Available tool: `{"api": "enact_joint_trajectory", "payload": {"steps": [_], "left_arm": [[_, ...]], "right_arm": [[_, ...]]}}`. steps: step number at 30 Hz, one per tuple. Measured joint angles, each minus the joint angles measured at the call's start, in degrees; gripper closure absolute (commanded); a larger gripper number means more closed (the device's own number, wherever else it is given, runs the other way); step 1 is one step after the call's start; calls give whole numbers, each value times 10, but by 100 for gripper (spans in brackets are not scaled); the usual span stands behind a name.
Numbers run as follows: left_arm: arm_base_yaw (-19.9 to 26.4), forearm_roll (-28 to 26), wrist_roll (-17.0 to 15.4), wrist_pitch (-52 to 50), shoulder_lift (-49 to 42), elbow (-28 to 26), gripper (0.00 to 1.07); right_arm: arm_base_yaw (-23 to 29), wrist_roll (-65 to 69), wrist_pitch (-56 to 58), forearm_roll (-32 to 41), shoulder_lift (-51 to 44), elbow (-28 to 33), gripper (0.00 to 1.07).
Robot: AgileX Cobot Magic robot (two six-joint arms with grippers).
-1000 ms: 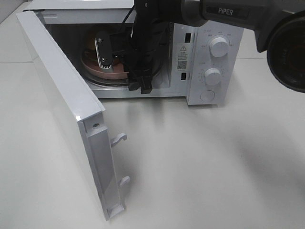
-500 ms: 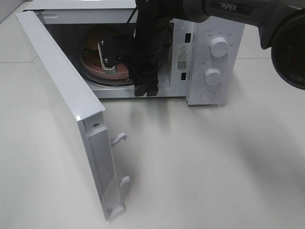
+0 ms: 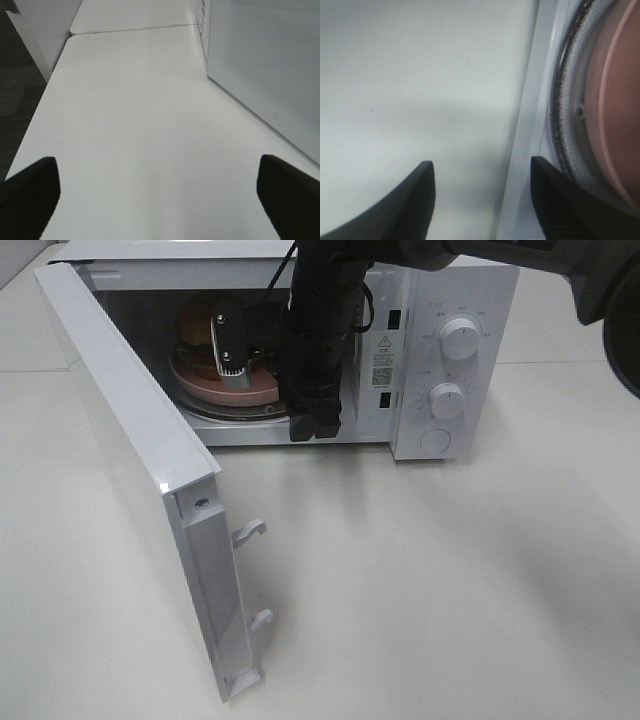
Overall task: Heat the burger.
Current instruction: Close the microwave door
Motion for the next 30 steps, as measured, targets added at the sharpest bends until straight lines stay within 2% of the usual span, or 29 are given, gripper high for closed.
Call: {"api": "enact_joint_trajectory", "payload": {"steps": [3,5,8,13,16,18,20,30], "left_arm": [[0,0,0,0,0,0,7],[0,0,0,0,0,0,7],[0,0,0,0,0,0,7],[0,0,0,0,0,0,7],[0,0,0,0,0,0,7],[0,0,0,0,0,0,7],[0,0,0,0,0,0,7],[0,0,0,0,0,0,7]], "right_arm": [[0,0,0,1,-5,10,48],[0,1,-2,6,-23,46,48],[0,1,-3,6,-28,56,48],[0,1,-17,2,-77,122,48],[0,1,-17,1,-85,133,48],[0,1,-28,-10,-112,175,48],[0,1,-28,-14,-120,183,48],[0,3,-29,-21,-215,300,48]]}}
